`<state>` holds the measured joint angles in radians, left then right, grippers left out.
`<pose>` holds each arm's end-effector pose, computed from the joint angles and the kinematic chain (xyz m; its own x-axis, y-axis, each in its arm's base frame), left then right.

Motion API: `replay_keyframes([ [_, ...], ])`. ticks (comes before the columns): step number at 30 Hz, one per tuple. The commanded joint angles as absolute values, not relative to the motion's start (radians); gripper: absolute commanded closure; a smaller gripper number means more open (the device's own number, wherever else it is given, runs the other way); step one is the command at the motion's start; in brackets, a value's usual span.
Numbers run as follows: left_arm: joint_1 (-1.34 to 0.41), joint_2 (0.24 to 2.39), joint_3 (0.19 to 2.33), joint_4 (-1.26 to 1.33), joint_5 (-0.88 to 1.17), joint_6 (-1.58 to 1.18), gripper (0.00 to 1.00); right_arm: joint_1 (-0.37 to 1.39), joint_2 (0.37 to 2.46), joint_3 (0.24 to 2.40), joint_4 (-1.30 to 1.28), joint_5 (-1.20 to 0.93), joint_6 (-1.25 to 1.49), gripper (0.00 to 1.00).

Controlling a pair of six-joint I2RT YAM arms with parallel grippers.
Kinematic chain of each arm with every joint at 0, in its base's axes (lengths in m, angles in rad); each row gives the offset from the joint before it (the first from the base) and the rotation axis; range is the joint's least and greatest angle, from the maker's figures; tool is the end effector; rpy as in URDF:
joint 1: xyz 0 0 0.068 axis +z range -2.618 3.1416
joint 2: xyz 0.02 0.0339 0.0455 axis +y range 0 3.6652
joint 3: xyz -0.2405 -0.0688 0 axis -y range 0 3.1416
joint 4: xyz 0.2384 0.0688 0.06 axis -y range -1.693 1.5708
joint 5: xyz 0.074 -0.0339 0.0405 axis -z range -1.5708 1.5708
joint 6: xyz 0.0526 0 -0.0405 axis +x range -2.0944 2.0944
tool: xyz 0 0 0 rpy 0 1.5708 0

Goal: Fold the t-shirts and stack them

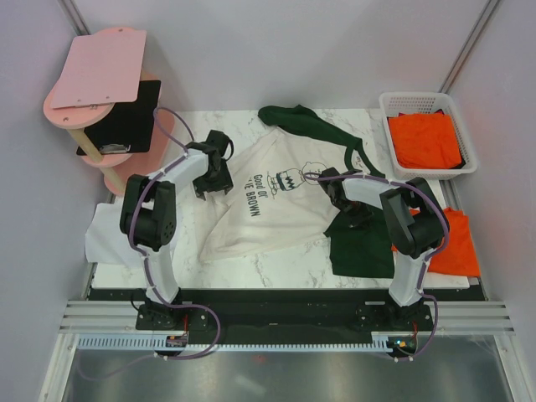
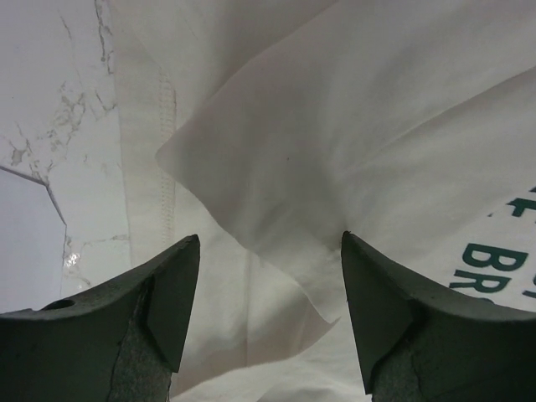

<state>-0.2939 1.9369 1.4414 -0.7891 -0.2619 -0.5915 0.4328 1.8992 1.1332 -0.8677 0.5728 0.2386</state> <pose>0.3673 -0.0969 0.1578 -0.8792 -0.2966 -0.3728 -0.3378 0.9400 0.0488 0.2875 0.1014 0.1011 -0.9709 -0.2298 -0.0668 -0.1584 0.8263 -0.5404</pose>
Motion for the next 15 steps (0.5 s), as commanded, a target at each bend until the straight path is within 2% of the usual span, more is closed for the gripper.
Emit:
replay_keyframes([
  [1, -0.287, 1.980, 1.471, -0.769, -0.321, -0.568, 0.25, 0.437, 1.931, 1.109, -0.804, 0.451, 0.264, 1.00],
  [7, -0.282, 2.011, 1.502, -0.756, -0.353, -0.568, 0.35, 0.439, 1.930, 1.106, -0.804, 0.449, 0.261, 1.00],
  [8, -0.284, 2.019, 1.511, -0.759, -0.359, -0.563, 0.39, 0.439, 1.930, 1.104, -0.804, 0.449, 0.262, 1.00],
  [9, -0.282, 2.022, 1.525, -0.761, -0.367, -0.561, 0.49, 0.437, 1.930, 1.104, -0.802, 0.448, 0.261, 1.00],
  [15, -0.275, 2.002, 1.543, -0.759, -0.405, -0.566, 0.58, 0.440, 1.933, 1.104, -0.804, 0.448, 0.261, 1.00],
])
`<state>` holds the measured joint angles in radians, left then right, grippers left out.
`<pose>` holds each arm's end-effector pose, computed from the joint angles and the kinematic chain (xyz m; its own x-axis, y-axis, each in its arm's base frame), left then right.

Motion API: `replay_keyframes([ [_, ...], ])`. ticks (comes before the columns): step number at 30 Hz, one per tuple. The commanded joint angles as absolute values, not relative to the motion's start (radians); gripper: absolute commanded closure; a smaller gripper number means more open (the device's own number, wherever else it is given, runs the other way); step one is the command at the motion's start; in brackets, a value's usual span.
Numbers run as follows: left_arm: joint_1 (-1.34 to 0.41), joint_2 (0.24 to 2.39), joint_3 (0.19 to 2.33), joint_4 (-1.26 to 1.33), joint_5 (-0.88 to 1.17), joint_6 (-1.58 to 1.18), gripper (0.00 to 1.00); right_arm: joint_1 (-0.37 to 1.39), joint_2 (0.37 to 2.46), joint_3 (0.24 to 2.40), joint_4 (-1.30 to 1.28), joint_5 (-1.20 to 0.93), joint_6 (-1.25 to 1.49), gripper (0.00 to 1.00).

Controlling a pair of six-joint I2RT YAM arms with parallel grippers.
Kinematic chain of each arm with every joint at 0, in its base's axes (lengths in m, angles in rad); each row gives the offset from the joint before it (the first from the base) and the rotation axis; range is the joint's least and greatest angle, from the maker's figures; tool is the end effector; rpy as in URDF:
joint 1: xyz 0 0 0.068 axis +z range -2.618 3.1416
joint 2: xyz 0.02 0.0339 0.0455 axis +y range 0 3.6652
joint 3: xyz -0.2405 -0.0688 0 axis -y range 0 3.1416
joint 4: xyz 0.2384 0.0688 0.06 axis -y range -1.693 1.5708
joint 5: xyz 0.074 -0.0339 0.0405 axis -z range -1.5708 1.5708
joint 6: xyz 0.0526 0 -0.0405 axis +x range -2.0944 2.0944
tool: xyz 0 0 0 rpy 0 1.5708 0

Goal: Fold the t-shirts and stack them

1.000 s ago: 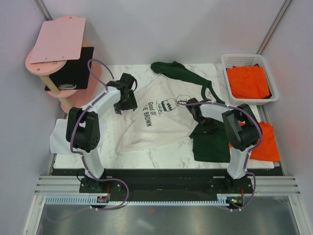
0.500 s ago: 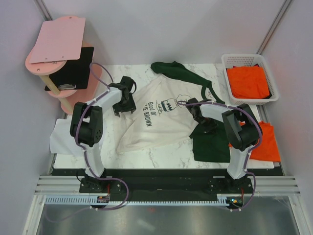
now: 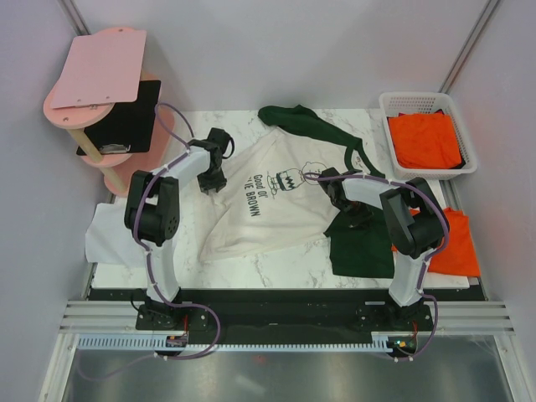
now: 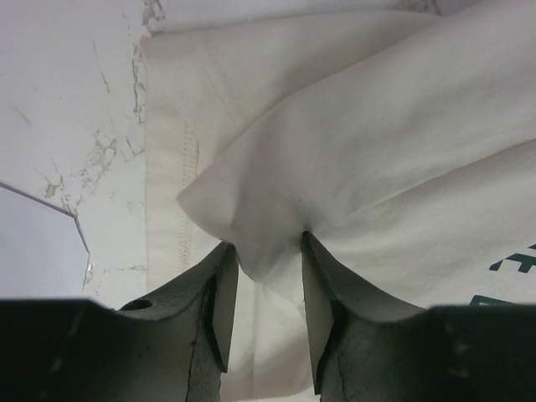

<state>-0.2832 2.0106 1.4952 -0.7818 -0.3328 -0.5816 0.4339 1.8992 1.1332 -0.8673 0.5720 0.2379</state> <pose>0.3820 -0.0933 0.1467 -0.8710 -0.2873 -0.3986 -0.3580 0.9267 0.1144 0.2874 0.1018 0.1011 -0.9706 -0.2313 -0.0666 -0.1599 0.8265 -0.5398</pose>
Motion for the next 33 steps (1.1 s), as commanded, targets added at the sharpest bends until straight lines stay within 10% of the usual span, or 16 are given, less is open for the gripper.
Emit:
replay_keyframes([
  [1, -0.273, 2.000, 1.548, -0.759, -0.411, -0.560, 0.62, 0.439, 1.933, 1.106, -0.804, 0.449, 0.262, 1.00],
  [5, -0.264, 2.017, 1.581, -0.759, -0.425, -0.542, 0.98, 0.440, 1.918, 1.106, -0.801, 0.457, 0.262, 1.00],
  [33, -0.252, 2.252, 2.213, -0.854, -0.802, -0.246, 0.98, 0.439, 1.914, 1.111, -0.802, 0.468, 0.264, 1.00],
])
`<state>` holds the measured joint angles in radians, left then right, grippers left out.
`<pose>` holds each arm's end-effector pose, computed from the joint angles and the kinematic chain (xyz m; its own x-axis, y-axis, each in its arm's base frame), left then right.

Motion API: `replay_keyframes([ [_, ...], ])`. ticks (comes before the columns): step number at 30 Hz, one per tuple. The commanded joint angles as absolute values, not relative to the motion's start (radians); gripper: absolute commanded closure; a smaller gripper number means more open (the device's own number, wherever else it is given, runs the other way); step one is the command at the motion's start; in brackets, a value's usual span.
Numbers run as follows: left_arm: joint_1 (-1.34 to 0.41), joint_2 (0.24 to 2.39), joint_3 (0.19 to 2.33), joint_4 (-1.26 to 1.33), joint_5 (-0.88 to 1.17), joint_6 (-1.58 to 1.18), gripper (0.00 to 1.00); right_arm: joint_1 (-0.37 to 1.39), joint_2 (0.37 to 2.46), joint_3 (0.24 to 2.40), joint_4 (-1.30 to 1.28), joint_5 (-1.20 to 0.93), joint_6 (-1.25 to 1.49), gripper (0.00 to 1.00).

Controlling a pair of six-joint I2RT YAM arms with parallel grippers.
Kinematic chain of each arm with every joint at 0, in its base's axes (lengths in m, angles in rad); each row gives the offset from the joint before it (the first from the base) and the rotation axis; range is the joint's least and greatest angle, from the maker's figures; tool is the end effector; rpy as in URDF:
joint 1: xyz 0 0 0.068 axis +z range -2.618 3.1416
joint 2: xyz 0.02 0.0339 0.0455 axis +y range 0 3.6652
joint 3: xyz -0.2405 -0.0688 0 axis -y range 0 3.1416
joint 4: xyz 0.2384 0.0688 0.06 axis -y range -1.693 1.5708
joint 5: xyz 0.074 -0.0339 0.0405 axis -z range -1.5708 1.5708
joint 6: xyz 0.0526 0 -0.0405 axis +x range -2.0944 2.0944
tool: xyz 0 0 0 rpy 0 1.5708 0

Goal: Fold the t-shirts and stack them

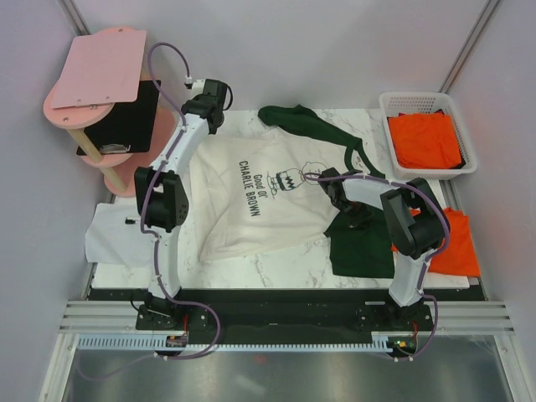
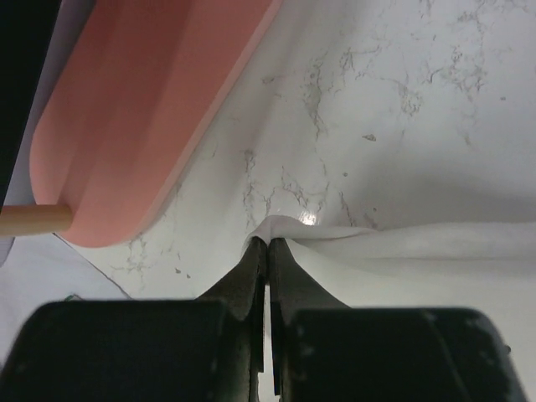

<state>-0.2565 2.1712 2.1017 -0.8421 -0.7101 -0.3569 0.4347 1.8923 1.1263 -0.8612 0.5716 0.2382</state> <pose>0.4610 -0.0855 0.2652 -0.6487 -0.1037 -0.7539 -0.4488 0.8522 0.2689 0.2866 0.1017 0.1016 -0.9701 -0.2316 -0.0727 -0.1574 0.8280 -0.5382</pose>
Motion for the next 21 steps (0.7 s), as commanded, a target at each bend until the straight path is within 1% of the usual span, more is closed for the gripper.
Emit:
replay_keyframes([
  [1, -0.252, 2.273, 2.233, -0.854, -0.813, -0.235, 0.98, 0.439, 1.916, 1.112, -0.802, 0.469, 0.265, 1.00],
  [5, -0.244, 2.355, 2.328, -0.848, -0.848, -0.184, 0.98, 0.440, 1.919, 1.111, -0.799, 0.469, 0.264, 1.00],
  [9, -0.212, 2.422, 2.374, -0.828, -0.859, -0.164, 0.98, 0.439, 1.919, 1.112, -0.801, 0.466, 0.264, 1.00],
  [10, -0.206, 2.449, 2.390, -0.830, -0.861, -0.160, 0.96, 0.439, 1.921, 1.109, -0.799, 0.465, 0.264, 1.00],
  [11, -0.193, 2.459, 2.402, -0.830, -0.851, -0.153, 0.79, 0.442, 1.919, 1.108, -0.799, 0.463, 0.264, 1.00],
  [13, -0.187, 2.456, 2.396, -0.831, -0.842, -0.158, 0.28, 0.440, 1.919, 1.106, -0.798, 0.457, 0.264, 1.00],
  [14, -0.187, 2.448, 2.381, -0.831, -0.844, -0.170, 0.05, 0.442, 1.924, 1.106, -0.798, 0.457, 0.265, 1.00],
  [15, -0.187, 2.435, 2.372, -0.831, -0.839, -0.179, 0.00, 0.445, 1.927, 1.109, -0.798, 0.459, 0.262, 1.00],
  [21, -0.256, 2.289, 2.301, -0.831, -0.847, -0.184, 0.00, 0.446, 1.925, 1.108, -0.795, 0.456, 0.264, 1.00],
])
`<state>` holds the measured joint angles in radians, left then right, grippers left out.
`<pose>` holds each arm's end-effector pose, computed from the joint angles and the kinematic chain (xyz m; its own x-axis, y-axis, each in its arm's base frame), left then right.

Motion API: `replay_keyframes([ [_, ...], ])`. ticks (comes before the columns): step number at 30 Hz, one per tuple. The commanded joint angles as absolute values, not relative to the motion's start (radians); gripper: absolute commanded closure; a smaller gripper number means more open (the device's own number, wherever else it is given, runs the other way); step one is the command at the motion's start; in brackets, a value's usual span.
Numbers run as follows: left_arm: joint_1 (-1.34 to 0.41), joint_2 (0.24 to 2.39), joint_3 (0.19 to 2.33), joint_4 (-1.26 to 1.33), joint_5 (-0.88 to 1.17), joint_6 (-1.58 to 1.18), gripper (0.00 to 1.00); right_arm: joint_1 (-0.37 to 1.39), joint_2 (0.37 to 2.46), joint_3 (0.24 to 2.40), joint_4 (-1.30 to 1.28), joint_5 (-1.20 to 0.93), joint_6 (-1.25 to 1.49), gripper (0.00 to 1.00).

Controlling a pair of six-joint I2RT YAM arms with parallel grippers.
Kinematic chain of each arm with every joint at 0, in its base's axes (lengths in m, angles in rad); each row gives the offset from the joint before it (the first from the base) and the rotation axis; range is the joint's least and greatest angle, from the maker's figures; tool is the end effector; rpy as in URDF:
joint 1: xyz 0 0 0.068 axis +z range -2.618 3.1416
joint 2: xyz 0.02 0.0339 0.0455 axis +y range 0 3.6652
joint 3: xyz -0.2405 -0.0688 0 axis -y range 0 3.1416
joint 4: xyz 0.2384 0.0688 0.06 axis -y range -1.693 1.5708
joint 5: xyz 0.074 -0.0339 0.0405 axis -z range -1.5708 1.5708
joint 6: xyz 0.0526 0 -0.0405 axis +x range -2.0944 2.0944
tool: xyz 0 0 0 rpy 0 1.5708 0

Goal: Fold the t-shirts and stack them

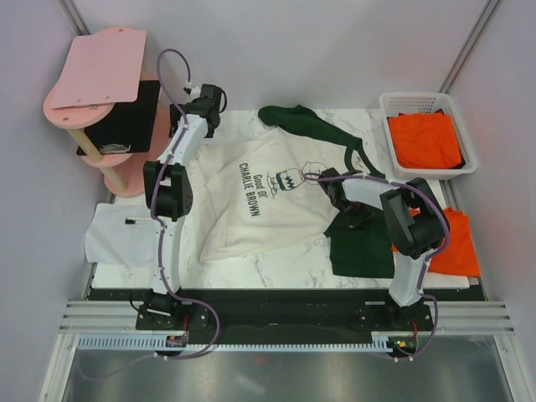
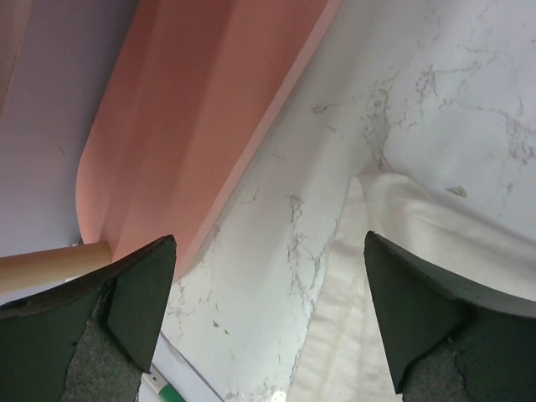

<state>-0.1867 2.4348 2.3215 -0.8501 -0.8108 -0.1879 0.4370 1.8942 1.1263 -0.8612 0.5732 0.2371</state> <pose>0.5077 -0.0571 0.2118 -0.7406 0.0089 -0.6719 -0.4244 0.7689 0.4781 0.2863 0.1023 0.1011 -0.9694 -0.2350 -0.0705 -0.1610 0.8262 -0.5399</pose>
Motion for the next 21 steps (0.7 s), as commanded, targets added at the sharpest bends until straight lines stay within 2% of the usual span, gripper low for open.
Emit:
replay_keyframes([
  [1, -0.270, 2.264, 2.261, -0.831, -0.836, -0.183, 0.00, 0.448, 1.919, 1.108, -0.793, 0.459, 0.264, 1.00],
  [8, -0.422, 2.021, 1.881, -0.864, -0.738, -0.336, 0.02, 0.448, 1.901, 1.101, -0.793, 0.456, 0.265, 1.00],
  [12, -0.442, 1.889, 1.590, -0.908, -0.618, -0.483, 0.03, 0.449, 1.891, 1.098, -0.792, 0.451, 0.264, 1.00],
  [18, -0.479, 1.746, 1.246, -0.833, -0.442, -0.609, 0.04, 0.454, 1.887, 1.098, -0.792, 0.446, 0.262, 1.00],
  [21, -0.494, 1.697, 1.149, -0.782, -0.411, -0.621, 0.04, 0.454, 1.884, 1.097, -0.790, 0.445, 0.262, 1.00],
])
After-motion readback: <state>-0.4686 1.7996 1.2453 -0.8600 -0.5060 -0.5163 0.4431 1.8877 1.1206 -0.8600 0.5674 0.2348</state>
